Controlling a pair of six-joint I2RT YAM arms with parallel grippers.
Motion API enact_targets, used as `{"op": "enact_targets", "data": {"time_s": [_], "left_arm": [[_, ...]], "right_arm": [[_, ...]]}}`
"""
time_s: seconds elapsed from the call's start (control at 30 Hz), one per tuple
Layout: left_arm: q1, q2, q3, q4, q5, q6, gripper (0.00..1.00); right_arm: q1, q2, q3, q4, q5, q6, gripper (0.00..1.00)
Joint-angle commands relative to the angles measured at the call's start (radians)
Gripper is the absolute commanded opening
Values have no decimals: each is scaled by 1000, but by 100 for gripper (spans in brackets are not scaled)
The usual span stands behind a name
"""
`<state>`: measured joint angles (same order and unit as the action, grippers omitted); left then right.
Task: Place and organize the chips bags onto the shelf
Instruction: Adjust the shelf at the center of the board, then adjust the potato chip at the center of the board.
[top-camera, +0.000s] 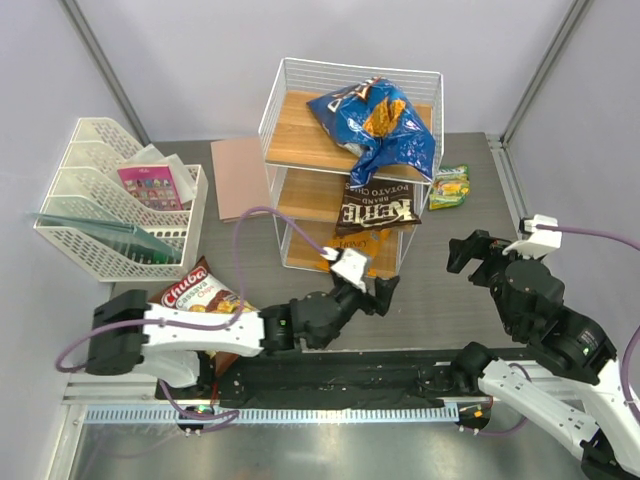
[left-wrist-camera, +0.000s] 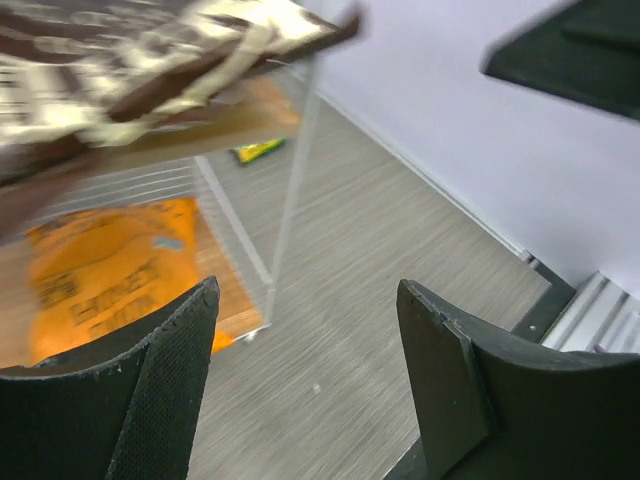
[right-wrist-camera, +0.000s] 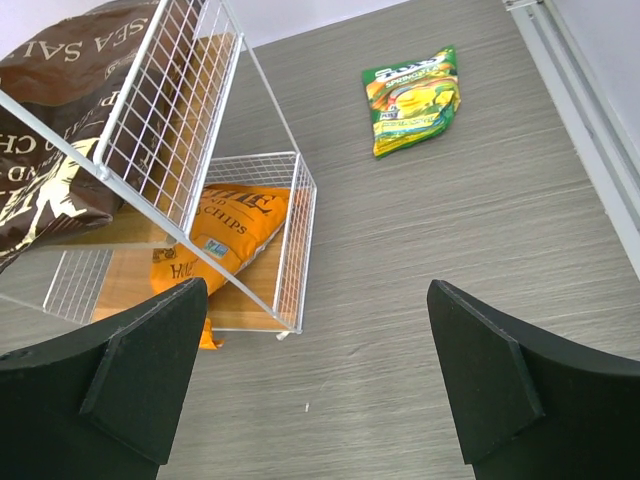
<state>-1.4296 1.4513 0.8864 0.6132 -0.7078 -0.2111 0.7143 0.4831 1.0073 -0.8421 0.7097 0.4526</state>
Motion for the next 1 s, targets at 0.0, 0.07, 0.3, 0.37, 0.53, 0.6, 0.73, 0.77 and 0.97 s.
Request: {"op": "enact_targets", "data": {"time_s": [0.0, 0.07, 0.3, 0.37, 0.53, 0.6, 0.73, 0.77, 0.97], "left_arm": [[-5, -173, -55, -275, -204, -144, 72], [-5, -270, -87, -463, -263, -204, 72], [50, -521, -132, -1225, -487, -758, 84], [73, -551, -115, -1415, -496, -991, 84], [78, -559, -81, -1820, -502, -1306, 85], [99, -531, -67, -1906, -499, -1413, 85], [179, -465, -41, -2107, -444, -1591, 88], [196, -468, -46, -2119, -424, -1594, 88], [274, -580, -102, -2167, -341, -1685, 88]], "right_arm": [[2, 8, -13, 44, -52, -9, 97], [4, 9, -7, 47, -61, -12, 97], [4, 9, -1, 69, -111, -12, 97], [4, 17, -6, 78, -133, -17, 97], [2, 52, -12, 116, -226, -64, 96], [2, 69, -13, 136, -338, -83, 93], [2, 45, -33, 155, -378, -95, 91], [2, 40, -36, 153, -365, -98, 91], [4, 45, -24, 152, -306, -141, 94]]}}
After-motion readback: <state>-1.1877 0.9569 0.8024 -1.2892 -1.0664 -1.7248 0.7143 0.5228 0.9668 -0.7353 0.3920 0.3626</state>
